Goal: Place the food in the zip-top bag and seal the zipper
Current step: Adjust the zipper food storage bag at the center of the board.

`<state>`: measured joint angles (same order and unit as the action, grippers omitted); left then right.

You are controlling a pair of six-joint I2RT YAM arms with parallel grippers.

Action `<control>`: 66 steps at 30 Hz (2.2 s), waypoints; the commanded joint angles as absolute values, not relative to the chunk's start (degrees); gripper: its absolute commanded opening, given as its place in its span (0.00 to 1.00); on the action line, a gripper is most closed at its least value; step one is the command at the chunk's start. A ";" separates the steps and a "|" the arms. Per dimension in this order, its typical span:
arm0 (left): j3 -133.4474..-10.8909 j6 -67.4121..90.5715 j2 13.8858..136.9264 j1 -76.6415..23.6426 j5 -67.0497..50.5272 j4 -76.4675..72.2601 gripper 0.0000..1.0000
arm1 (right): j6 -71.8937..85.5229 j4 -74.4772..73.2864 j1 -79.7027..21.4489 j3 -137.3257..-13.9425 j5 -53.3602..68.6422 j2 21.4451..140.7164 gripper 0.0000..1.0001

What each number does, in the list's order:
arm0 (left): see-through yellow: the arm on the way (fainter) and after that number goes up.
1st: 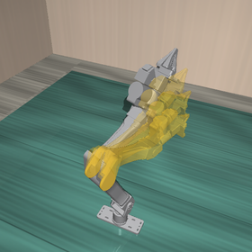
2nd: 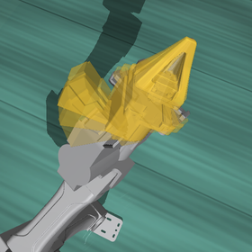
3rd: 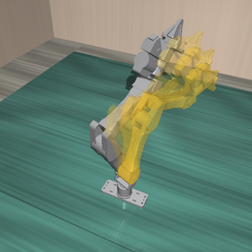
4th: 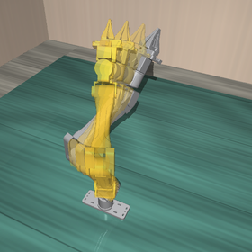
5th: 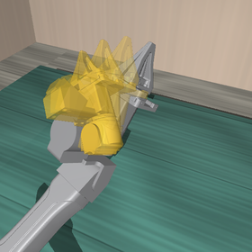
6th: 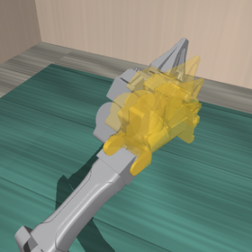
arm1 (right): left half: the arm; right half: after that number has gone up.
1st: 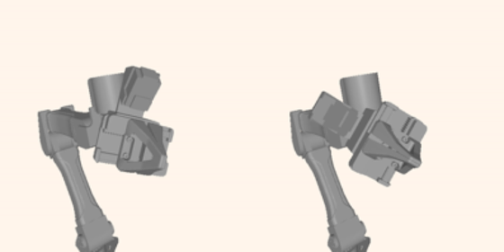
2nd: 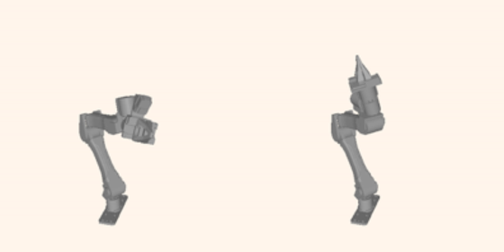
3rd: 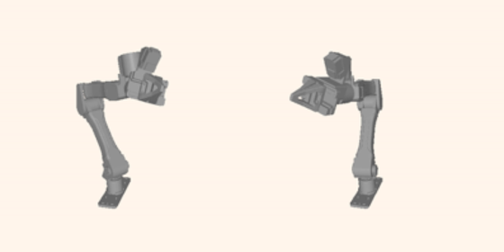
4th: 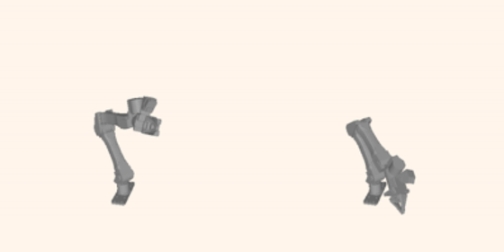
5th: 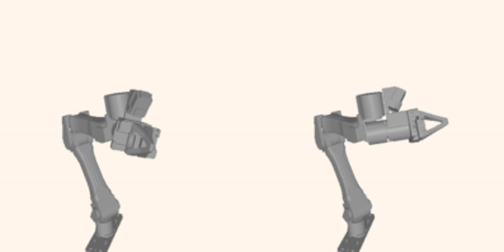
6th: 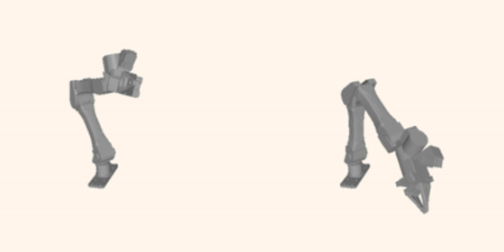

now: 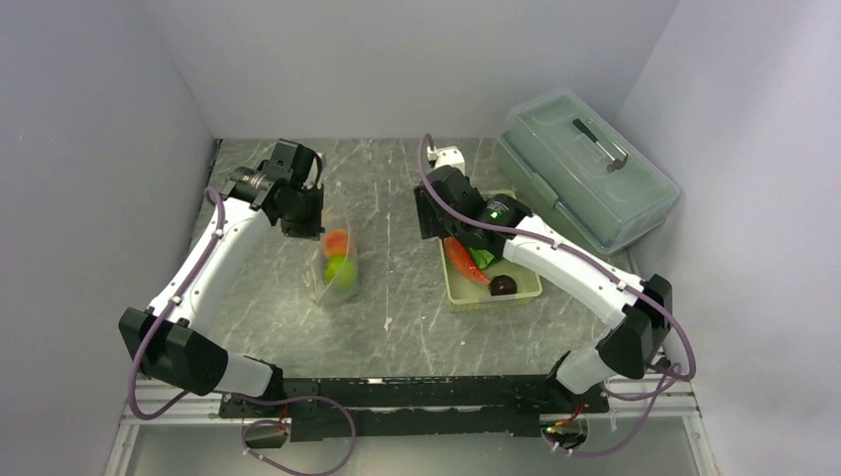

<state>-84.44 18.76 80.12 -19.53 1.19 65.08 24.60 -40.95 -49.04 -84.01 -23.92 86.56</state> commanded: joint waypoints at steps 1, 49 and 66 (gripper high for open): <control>-84.51 18.47 78.93 -19.34 4.24 64.10 0.00 | 21.99 -39.62 -47.47 -83.15 -22.63 82.94 0.62; -85.99 19.57 75.48 -19.34 3.35 64.66 0.00 | 26.60 -41.83 -58.97 -109.34 -26.39 108.72 0.21; -93.47 17.68 78.43 -19.34 5.65 69.42 0.00 | 20.37 -48.75 -58.97 -108.97 -40.28 102.24 0.00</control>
<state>-90.06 18.68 78.39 -19.57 4.29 68.12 22.39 -46.65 -59.07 -107.74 -34.22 106.24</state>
